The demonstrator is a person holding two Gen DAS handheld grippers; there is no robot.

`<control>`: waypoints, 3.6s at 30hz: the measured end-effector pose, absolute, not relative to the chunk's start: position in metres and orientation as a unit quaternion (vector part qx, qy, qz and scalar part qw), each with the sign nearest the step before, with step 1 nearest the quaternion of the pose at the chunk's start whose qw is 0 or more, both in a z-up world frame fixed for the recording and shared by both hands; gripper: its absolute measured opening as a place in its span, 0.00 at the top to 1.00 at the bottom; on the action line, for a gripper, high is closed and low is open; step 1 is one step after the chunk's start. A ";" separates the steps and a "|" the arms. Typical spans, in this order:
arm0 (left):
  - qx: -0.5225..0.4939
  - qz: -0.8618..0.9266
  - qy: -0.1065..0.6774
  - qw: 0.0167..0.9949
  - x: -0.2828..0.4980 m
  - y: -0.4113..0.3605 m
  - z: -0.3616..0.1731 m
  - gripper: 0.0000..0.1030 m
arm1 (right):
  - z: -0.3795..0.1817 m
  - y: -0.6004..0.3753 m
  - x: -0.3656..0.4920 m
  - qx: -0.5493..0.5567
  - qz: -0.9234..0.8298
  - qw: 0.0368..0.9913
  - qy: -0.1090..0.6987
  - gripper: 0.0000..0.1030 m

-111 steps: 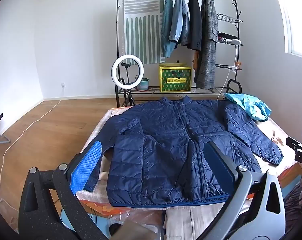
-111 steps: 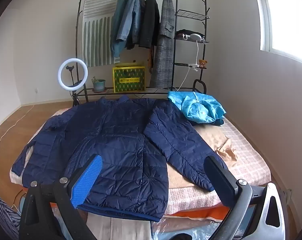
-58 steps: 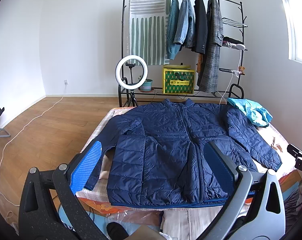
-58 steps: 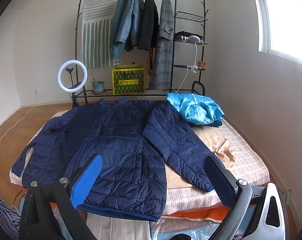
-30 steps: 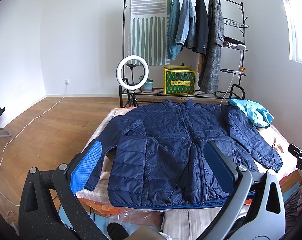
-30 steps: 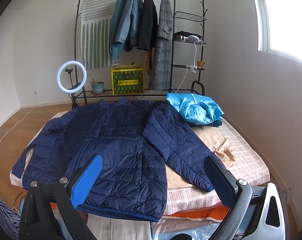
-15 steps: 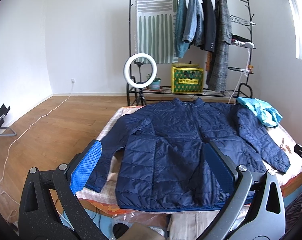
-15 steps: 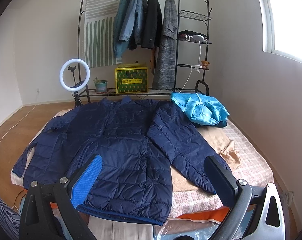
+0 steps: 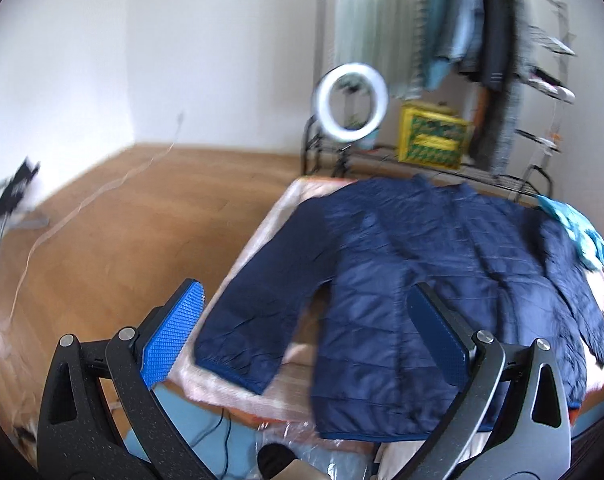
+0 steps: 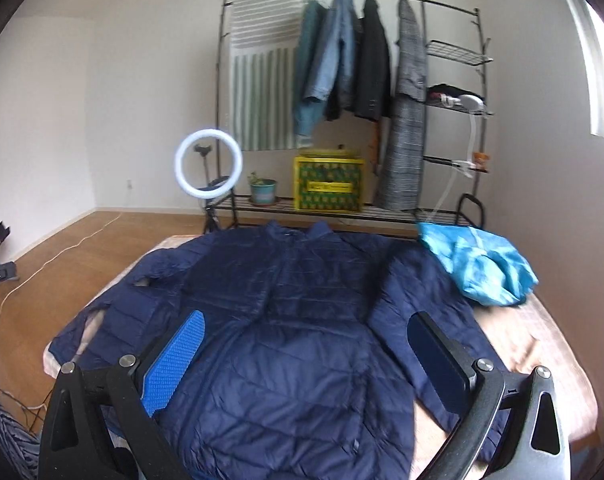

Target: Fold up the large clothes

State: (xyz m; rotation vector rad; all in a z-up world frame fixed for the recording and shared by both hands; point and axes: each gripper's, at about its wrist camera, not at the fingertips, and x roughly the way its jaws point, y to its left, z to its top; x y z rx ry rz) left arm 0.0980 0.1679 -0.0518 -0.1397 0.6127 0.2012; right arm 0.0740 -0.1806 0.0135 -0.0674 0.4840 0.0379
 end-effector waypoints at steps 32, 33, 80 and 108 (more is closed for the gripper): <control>-0.391 0.157 0.530 0.736 0.172 0.351 -0.278 0.81 | -0.057 -0.161 0.159 0.017 0.071 0.936 0.346 0.13; -0.393 0.155 0.528 0.737 0.172 0.352 -0.279 0.85 | -0.057 -0.160 0.159 0.014 0.071 0.936 0.346 0.13; -0.289 -0.118 0.452 0.836 0.324 0.108 -0.129 0.73 | -0.114 -0.107 0.250 0.112 0.173 0.851 0.483 0.27; -0.275 0.018 0.397 0.875 0.317 0.190 -0.117 0.73 | -0.113 -0.067 0.395 0.070 0.167 0.853 0.489 0.97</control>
